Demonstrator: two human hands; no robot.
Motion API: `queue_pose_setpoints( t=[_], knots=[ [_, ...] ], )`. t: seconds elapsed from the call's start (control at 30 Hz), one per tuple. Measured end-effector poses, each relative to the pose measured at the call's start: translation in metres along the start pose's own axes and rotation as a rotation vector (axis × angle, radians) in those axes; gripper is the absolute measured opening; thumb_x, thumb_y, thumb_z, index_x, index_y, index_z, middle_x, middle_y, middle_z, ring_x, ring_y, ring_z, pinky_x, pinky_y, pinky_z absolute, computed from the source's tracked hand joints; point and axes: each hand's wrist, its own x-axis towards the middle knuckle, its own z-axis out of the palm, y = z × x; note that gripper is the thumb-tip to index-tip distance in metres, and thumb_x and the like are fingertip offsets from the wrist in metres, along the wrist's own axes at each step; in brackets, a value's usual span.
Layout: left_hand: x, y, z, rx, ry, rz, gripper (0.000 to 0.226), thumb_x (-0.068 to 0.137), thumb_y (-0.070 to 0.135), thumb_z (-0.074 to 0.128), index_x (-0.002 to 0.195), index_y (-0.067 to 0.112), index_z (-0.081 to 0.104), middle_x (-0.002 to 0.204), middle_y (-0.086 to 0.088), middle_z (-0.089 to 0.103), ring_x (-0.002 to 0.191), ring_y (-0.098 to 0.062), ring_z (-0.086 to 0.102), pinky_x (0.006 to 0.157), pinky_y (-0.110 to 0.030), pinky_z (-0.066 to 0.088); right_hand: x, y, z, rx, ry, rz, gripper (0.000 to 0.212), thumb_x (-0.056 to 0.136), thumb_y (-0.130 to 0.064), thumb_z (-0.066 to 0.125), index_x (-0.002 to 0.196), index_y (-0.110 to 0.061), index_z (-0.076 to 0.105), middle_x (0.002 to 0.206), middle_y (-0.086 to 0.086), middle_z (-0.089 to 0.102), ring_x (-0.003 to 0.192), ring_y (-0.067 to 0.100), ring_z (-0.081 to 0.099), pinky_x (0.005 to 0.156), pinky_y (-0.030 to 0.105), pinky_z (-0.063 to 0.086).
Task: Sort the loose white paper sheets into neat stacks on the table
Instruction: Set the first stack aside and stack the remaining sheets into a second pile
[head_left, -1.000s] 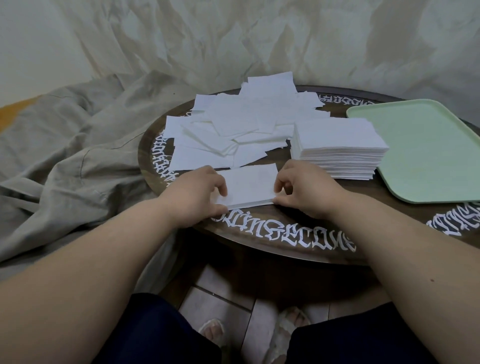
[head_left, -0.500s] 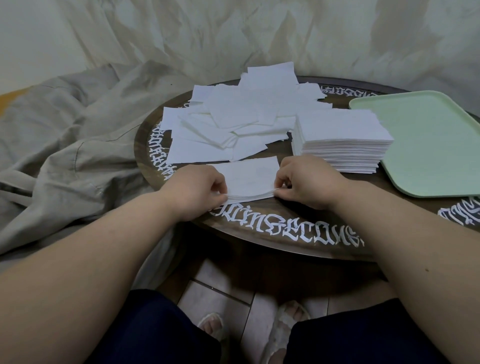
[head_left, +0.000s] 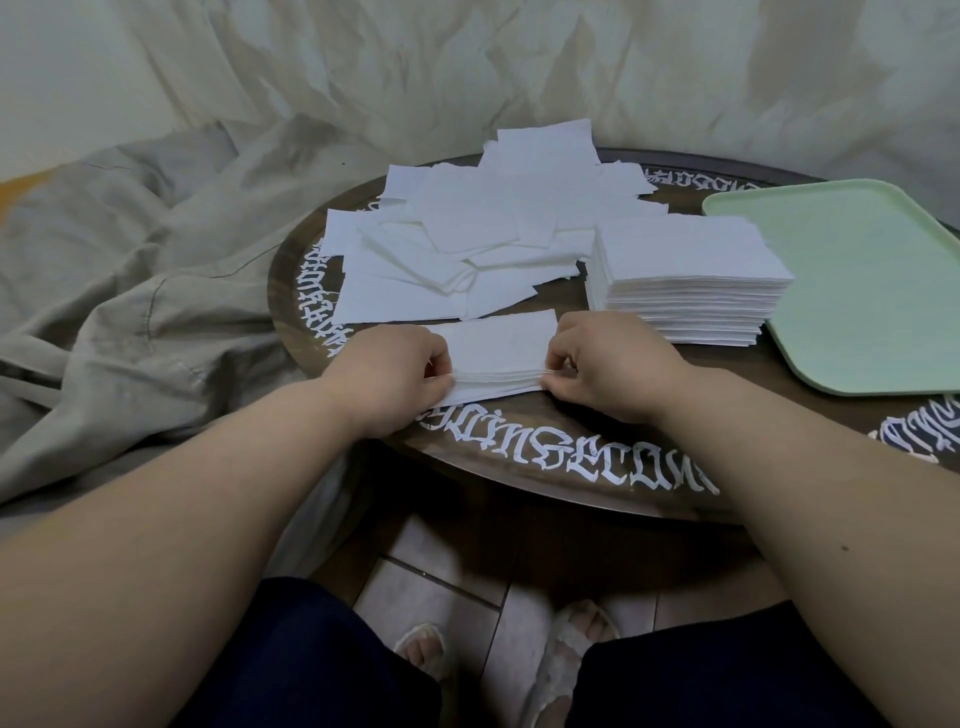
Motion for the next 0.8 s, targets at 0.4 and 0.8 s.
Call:
queue_pose_setpoints(
  t=[0.4,0.8],
  knots=[
    [0.004,0.01,0.004,0.172,0.051,0.057,0.013,0.082,0.034,0.058,0.084,0.024,0.051,0.084,0.006,0.056,0.079,-0.02,0.054,0.068,-0.031,0.043,0.0,-0.001,-0.002,0.126,0.16,0.1,0.016,0.087,-0.034,0.061,0.082,-0.019,0.062,0.091,-0.005,0.057,0.081,0.016,0.054,0.071,0.032,0.044],
    [-0.003,0.009,0.001,0.11,0.046,0.03,0.004,0.083,0.023,0.058,0.085,0.02,0.057,0.083,0.006,0.054,0.078,-0.018,0.05,0.064,-0.028,0.03,-0.014,0.009,-0.002,0.238,-0.035,0.345,0.033,0.08,-0.048,0.066,0.071,-0.019,0.056,0.078,-0.007,0.058,0.076,0.012,0.053,0.065,0.029,0.038]
  ],
)
